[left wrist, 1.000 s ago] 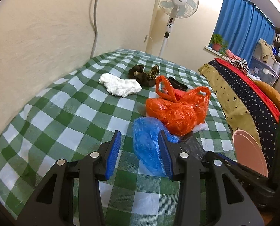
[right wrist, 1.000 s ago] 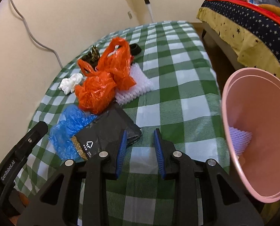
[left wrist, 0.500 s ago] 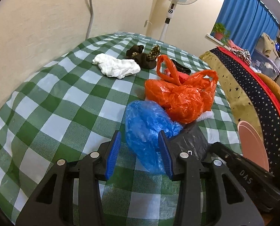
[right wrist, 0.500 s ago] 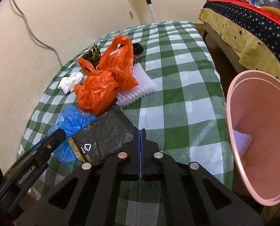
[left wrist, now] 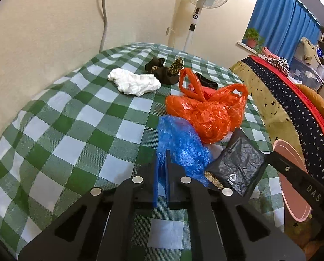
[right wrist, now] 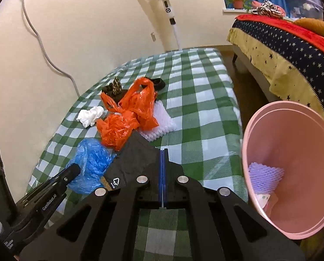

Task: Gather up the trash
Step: 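Carry the blue bag with the left tool while the right carries the black pouch to the bin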

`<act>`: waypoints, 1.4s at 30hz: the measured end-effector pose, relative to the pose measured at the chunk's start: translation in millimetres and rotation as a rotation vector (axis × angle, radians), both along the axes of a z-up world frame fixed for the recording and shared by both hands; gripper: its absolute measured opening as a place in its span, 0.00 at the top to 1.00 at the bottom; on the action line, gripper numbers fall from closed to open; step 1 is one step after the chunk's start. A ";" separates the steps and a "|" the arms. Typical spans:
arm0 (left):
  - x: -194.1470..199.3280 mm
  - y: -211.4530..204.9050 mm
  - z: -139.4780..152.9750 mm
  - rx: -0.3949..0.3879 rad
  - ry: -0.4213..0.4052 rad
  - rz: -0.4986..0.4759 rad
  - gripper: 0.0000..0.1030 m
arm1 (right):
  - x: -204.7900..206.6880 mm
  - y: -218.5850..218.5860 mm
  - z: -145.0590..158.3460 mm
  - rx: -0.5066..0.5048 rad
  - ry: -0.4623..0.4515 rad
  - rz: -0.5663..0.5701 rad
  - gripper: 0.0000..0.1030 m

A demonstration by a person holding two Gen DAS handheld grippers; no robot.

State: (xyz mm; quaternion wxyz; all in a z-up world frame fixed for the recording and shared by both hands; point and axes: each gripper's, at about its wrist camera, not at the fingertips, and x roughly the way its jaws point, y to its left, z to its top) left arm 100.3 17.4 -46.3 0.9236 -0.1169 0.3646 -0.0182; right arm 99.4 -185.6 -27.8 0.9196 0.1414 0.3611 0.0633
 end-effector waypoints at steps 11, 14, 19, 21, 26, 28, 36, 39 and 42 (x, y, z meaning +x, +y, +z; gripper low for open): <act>-18.4 1.6 17.4 0.035 -0.045 0.002 0.96 | -31.4 -18.0 27.1 0.011 -0.085 -0.038 1.00; -21.7 7.3 18.3 0.022 -0.041 0.016 0.96 | -39.1 -26.1 34.4 0.015 -0.101 -0.055 1.00; -29.6 3.1 25.8 0.033 -0.061 -0.002 0.96 | -50.6 -36.4 43.4 0.014 -0.121 -0.078 1.00; -32.1 0.9 28.5 0.038 -0.068 -0.009 0.96 | -53.8 -38.7 45.6 0.013 -0.125 -0.083 1.00; -38.9 -3.3 36.8 0.041 -0.086 -0.022 0.96 | -64.5 -45.0 52.3 0.008 -0.141 -0.096 1.00; -41.8 -5.3 40.3 0.042 -0.094 -0.029 0.96 | -68.7 -47.4 54.8 0.004 -0.148 -0.101 1.00; -49.8 -15.8 51.0 0.044 -0.121 -0.057 0.96 | -80.8 -55.2 68.0 -0.036 -0.178 -0.120 1.00; -51.9 -20.5 53.7 0.041 -0.130 -0.070 0.96 | -83.4 -58.0 71.9 -0.054 -0.185 -0.128 1.00; -52.5 -24.1 56.0 0.034 -0.142 -0.083 0.96 | -85.3 -59.3 74.1 -0.077 -0.185 -0.139 1.00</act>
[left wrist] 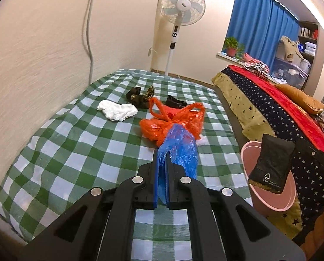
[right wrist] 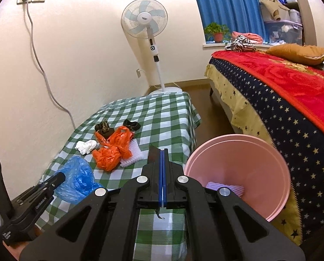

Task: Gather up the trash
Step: 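Carry the blue bag with the left tool while the right carries the black pouch to the bin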

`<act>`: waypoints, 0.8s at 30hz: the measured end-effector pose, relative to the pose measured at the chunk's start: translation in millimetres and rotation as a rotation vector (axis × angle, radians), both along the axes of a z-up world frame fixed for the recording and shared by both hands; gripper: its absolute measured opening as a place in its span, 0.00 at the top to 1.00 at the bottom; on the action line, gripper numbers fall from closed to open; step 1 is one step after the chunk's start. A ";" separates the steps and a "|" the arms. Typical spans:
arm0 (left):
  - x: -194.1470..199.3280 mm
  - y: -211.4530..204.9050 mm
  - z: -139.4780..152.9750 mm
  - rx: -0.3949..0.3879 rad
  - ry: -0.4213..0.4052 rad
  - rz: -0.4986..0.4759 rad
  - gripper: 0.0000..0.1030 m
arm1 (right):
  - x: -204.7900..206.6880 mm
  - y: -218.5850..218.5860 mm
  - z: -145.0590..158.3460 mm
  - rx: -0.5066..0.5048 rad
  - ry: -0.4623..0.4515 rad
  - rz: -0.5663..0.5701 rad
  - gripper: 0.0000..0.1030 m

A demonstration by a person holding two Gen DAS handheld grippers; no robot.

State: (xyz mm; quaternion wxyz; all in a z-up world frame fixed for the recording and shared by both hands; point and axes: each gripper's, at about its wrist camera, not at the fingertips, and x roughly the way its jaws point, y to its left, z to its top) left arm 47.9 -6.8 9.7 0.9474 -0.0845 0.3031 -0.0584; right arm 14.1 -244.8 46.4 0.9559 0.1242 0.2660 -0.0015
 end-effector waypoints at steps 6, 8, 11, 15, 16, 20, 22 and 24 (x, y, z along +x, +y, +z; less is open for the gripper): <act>-1.0 -8.4 3.6 -0.008 -0.015 -0.024 0.96 | -0.7 -3.2 0.5 -0.041 0.012 -0.027 1.00; -0.7 -11.6 4.3 -0.009 -0.018 -0.030 0.96 | -1.0 -5.4 0.8 -0.049 0.016 -0.037 1.00; -0.5 -16.7 5.2 -0.008 -0.022 -0.042 0.96 | -1.6 -8.4 2.2 -0.063 0.016 -0.047 1.00; 0.0 -23.2 6.7 -0.007 -0.027 -0.057 0.96 | -2.6 -11.6 5.2 -0.096 0.013 -0.061 1.00; 0.1 -25.0 7.1 -0.008 -0.028 -0.062 0.96 | -2.7 -11.9 6.0 -0.100 0.012 -0.063 1.00; 1.6 -31.6 8.1 -0.011 -0.031 -0.081 0.96 | -3.8 -17.1 12.4 -0.125 0.000 -0.082 1.00; 2.3 -36.6 8.1 -0.010 -0.032 -0.093 0.96 | -3.9 -21.8 16.0 -0.136 -0.006 -0.097 1.00; 3.5 -41.6 8.0 -0.008 -0.034 -0.105 0.96 | -3.8 -27.3 18.8 -0.146 -0.008 -0.112 1.00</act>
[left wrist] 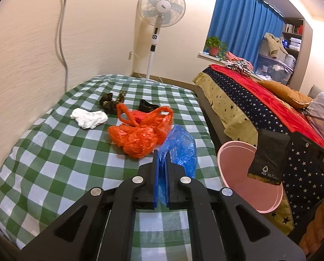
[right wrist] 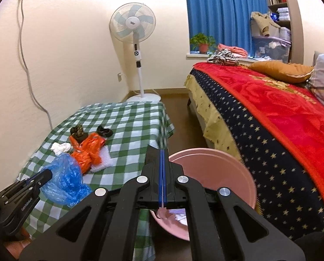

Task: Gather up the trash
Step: 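Carry the blue bag with the left tool while the right carries the black pouch to the bin, then open the right tool over the pink bin while the left releases the blue bag into it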

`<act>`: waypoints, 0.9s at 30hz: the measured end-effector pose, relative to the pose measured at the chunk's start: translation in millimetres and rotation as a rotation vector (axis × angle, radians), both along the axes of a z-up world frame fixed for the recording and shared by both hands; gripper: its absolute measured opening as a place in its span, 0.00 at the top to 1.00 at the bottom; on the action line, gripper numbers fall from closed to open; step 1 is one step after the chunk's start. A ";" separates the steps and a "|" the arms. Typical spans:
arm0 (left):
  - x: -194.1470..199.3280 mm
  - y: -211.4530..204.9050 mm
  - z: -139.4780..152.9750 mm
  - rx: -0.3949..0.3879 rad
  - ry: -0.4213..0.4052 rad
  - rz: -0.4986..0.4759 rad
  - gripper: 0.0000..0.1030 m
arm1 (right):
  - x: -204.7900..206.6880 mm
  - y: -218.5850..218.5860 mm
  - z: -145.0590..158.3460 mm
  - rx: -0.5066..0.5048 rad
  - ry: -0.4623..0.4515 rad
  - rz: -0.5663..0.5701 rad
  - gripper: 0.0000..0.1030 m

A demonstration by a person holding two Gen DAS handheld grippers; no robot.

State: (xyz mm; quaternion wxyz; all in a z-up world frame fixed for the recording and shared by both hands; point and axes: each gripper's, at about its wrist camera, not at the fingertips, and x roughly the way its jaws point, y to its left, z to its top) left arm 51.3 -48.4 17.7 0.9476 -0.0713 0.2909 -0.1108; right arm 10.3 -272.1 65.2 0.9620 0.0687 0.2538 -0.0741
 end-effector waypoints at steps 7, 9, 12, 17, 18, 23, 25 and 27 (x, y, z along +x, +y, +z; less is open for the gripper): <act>5.5 -21.1 0.4 0.004 -0.009 -0.046 0.96 | 1.6 -16.9 2.9 -0.013 0.008 -0.048 1.00; 7.2 -28.1 0.5 0.000 -0.010 -0.059 0.96 | 2.5 -20.7 2.3 -0.017 0.015 -0.061 1.00; 10.1 -39.0 1.2 -0.003 -0.014 -0.080 0.96 | 4.6 -25.3 1.5 -0.019 0.022 -0.071 1.00; 15.5 -60.9 0.5 -0.006 -0.019 -0.132 0.96 | 8.0 -35.3 3.3 -0.031 0.025 -0.091 1.00; 16.4 -64.8 0.1 -0.006 -0.020 -0.141 0.96 | 8.6 -38.7 4.1 -0.033 0.026 -0.098 1.00; 22.7 -85.1 -4.9 -0.012 -0.013 -0.190 0.96 | 10.3 -52.2 5.0 -0.015 0.027 -0.130 1.00; 25.3 -92.4 -7.7 -0.013 -0.008 -0.208 0.96 | 11.9 -56.5 5.1 -0.010 0.028 -0.139 1.00; 28.0 -101.0 -10.6 -0.013 -0.003 -0.225 0.96 | 14.1 -59.9 4.3 -0.006 0.031 -0.147 1.00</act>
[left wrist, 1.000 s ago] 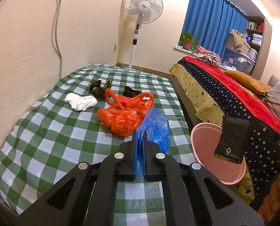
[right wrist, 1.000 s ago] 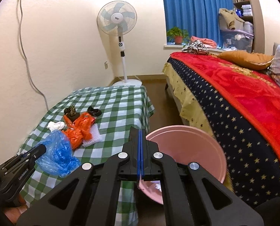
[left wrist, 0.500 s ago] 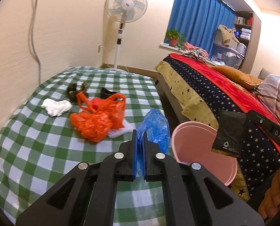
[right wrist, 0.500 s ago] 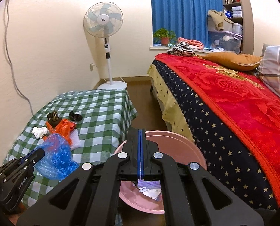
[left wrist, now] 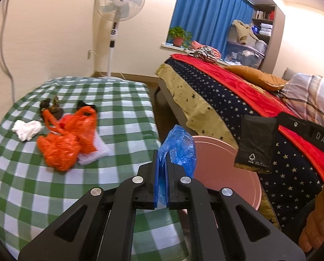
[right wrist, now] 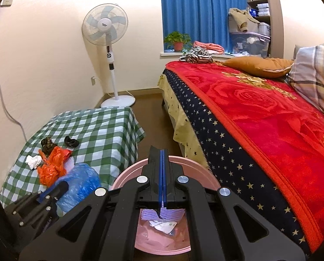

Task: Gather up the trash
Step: 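Open the right tool over the pink bin while the left releases the blue bag into it, then grasp the orange plastic bag with the left tool while the right grasps the white foam net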

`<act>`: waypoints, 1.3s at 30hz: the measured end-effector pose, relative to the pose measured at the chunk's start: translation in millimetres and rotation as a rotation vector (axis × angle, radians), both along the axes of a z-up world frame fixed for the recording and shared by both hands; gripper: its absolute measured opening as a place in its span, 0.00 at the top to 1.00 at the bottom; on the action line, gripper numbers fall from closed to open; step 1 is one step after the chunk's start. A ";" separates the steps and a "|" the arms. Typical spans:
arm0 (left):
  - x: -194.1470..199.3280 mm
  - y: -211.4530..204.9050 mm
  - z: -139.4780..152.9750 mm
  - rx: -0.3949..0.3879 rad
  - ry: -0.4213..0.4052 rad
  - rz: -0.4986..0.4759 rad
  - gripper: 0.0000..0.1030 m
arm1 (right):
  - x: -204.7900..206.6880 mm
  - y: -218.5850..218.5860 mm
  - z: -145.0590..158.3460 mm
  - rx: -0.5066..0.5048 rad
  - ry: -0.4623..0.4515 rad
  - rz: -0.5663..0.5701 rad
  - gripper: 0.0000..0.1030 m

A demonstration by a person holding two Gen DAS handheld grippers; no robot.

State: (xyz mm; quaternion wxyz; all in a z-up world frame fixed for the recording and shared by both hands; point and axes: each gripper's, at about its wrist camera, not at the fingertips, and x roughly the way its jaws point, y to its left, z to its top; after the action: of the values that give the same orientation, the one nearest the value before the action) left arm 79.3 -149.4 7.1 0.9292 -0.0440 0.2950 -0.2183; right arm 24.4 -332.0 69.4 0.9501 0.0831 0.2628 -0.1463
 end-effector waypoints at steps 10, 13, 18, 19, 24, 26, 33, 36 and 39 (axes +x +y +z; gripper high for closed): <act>9.2 -28.8 -9.4 -0.021 0.024 -0.064 0.96 | 9.8 -12.6 -10.7 0.015 0.021 -0.038 1.00; 11.3 -39.8 -14.8 -0.020 0.052 -0.104 0.92 | 12.5 -14.8 -14.9 0.009 0.046 -0.054 0.95; 9.7 -43.2 -24.0 -0.001 0.083 -0.129 0.67 | 10.5 -23.1 -17.0 0.030 0.045 -0.111 0.59; 9.4 -40.9 -23.5 -0.001 0.082 -0.127 0.67 | 9.8 -23.4 -16.5 0.033 0.041 -0.115 0.58; 6.8 -27.5 -16.4 -0.016 0.068 -0.119 0.68 | 6.5 -16.6 -16.3 0.030 0.029 -0.096 0.58; 6.0 -27.8 -18.4 -0.016 0.081 -0.129 0.68 | 3.7 -15.2 -13.9 0.033 0.021 -0.095 0.58; 4.5 -42.8 -18.9 -0.036 0.097 -0.162 0.68 | -17.0 -22.7 -5.6 0.052 -0.017 -0.116 0.58; 4.1 -44.1 -17.3 -0.031 0.087 -0.152 0.68 | -21.5 -29.4 -5.6 0.091 -0.032 -0.124 0.58; 4.3 -36.0 -15.3 -0.029 0.077 -0.121 0.68 | -19.6 -24.7 -6.0 0.090 -0.044 -0.102 0.58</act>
State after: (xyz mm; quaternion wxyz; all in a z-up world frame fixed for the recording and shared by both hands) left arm 83.6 -185.4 -8.2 0.9015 -0.0477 0.3296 -0.2765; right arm 4.8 -356.7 63.5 0.9421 0.1421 0.2437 -0.1810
